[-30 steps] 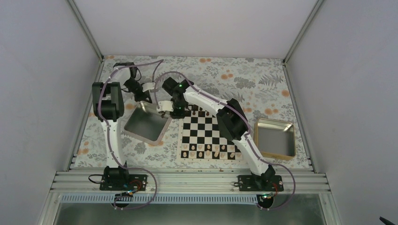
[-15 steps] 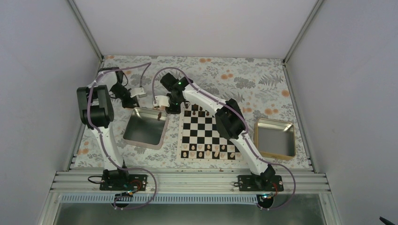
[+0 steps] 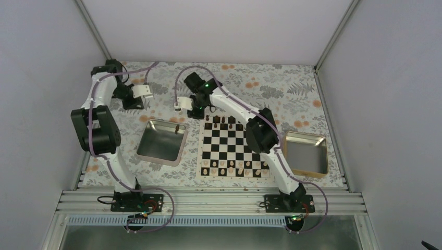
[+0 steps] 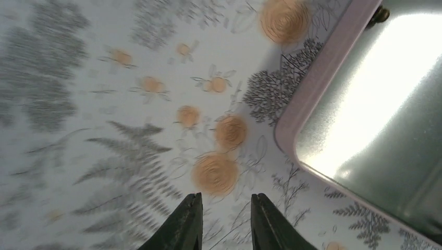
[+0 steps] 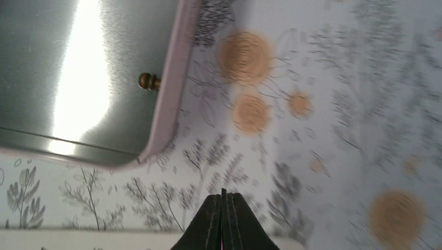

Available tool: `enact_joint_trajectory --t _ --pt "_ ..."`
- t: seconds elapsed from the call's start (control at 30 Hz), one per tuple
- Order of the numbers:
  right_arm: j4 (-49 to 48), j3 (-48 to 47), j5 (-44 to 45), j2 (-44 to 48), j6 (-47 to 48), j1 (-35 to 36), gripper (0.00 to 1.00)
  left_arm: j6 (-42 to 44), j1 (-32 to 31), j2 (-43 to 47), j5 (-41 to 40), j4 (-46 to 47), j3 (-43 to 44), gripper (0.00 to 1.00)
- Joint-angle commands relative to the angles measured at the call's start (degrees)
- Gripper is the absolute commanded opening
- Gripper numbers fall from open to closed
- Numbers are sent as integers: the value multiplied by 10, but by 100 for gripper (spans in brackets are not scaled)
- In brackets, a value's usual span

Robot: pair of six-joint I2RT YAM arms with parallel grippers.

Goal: Set up the chess pieces on the board
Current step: Adjust the storage box at the center of the board, then pick up the chess piece from the storage box.

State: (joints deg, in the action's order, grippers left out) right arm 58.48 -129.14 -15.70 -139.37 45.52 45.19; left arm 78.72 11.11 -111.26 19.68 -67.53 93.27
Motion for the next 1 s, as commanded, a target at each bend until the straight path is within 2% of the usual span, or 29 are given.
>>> enact_joint_trajectory --t 0.0,0.1,0.23,0.33,0.47,0.57,0.63,0.7,0.97 --pt "19 3 15 70 -19 -23 4 -11 -24 40 -25 -84 94 26" --pt "25 19 23 90 -32 -34 4 -112 -48 48 -58 -102 138 26" --pt "-7 76 32 134 -50 -52 6 -216 -92 114 -64 -103 39 26" --pt "-28 102 38 157 -62 -68 7 -309 -119 150 -7 -102 -16 29" --pt "-47 126 34 177 -81 -80 8 -410 -141 156 73 -101 -56 29" --pt "-62 155 28 194 -87 -80 7 -473 -173 159 113 -70 -89 38" --pt "-64 171 27 202 -88 -80 6 -489 -195 154 116 -50 -110 44" --pt "-79 204 30 214 -90 -79 6 -492 -200 139 130 -49 -113 45" --pt "-117 254 40 235 -101 -80 5 -513 -210 59 97 -11 -76 42"
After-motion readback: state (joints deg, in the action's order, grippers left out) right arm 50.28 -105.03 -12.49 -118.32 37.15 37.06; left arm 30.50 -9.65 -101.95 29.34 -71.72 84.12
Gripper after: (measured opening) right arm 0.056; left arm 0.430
